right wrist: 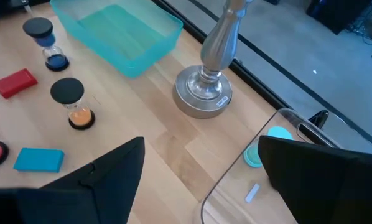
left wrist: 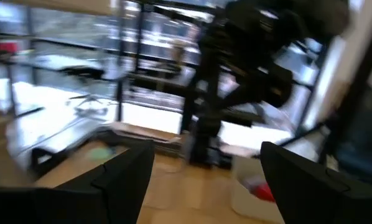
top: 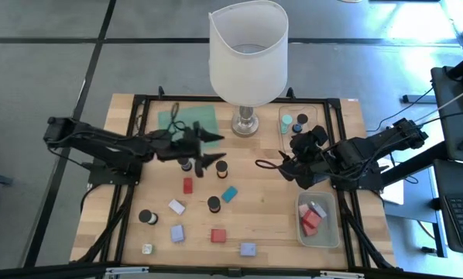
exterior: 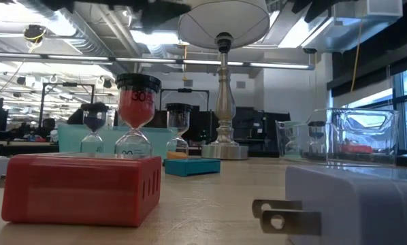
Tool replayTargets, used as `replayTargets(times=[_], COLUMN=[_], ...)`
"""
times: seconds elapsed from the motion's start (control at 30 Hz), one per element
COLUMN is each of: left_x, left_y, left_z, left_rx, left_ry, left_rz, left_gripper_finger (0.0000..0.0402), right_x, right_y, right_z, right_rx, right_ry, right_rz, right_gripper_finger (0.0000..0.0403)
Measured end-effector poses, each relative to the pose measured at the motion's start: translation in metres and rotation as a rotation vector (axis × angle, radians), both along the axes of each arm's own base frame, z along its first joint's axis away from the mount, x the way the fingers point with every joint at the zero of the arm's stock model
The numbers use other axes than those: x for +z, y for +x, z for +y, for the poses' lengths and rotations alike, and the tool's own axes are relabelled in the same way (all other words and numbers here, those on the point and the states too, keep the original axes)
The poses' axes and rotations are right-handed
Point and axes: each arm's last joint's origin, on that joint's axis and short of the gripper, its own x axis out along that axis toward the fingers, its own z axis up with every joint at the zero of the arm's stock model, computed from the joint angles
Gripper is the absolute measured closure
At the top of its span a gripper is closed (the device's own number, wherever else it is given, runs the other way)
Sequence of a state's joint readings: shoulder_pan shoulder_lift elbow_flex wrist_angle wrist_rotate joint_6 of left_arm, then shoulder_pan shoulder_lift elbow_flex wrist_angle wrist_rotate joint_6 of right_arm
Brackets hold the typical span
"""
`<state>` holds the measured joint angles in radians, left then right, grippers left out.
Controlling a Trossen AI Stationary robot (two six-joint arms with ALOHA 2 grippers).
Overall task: Pick & Place Office items
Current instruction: Move the yellow hourglass to the center of the table
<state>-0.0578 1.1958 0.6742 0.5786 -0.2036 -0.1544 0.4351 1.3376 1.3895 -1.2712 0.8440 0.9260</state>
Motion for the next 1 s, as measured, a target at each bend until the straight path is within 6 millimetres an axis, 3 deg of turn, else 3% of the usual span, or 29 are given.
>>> replayTargets(times=[0.13, 0.33, 0.63, 1.0], left_x=[-0.007, -0.037, -0.059, -0.076], left_y=[0.015, 0.024, 0.016, 0.008], left_z=[-0.008, -0.015, -0.018, -0.018], left_rx=[-0.070, -0.093, -0.121, -0.107], left_ry=[0.088, 0.104, 0.108, 0.291], left_rz=[0.055, 0.250, 0.490, 0.697], left_gripper_finger=[0.0112, 0.0112, 0.0112, 0.0112], right_x=[0.000, 0.000, 0.001, 0.002], right_y=[0.000, 0.001, 0.003, 0.009], right_z=[0.000, -0.001, -0.004, -0.009], right_rx=[0.002, -0.009, -0.086, -0.163], right_ry=[-0.002, 0.002, 0.067, 0.148], right_rz=[0.002, -0.004, -0.078, -0.165], right_gripper_finger=[0.0085, 0.0085, 0.0084, 0.0085])
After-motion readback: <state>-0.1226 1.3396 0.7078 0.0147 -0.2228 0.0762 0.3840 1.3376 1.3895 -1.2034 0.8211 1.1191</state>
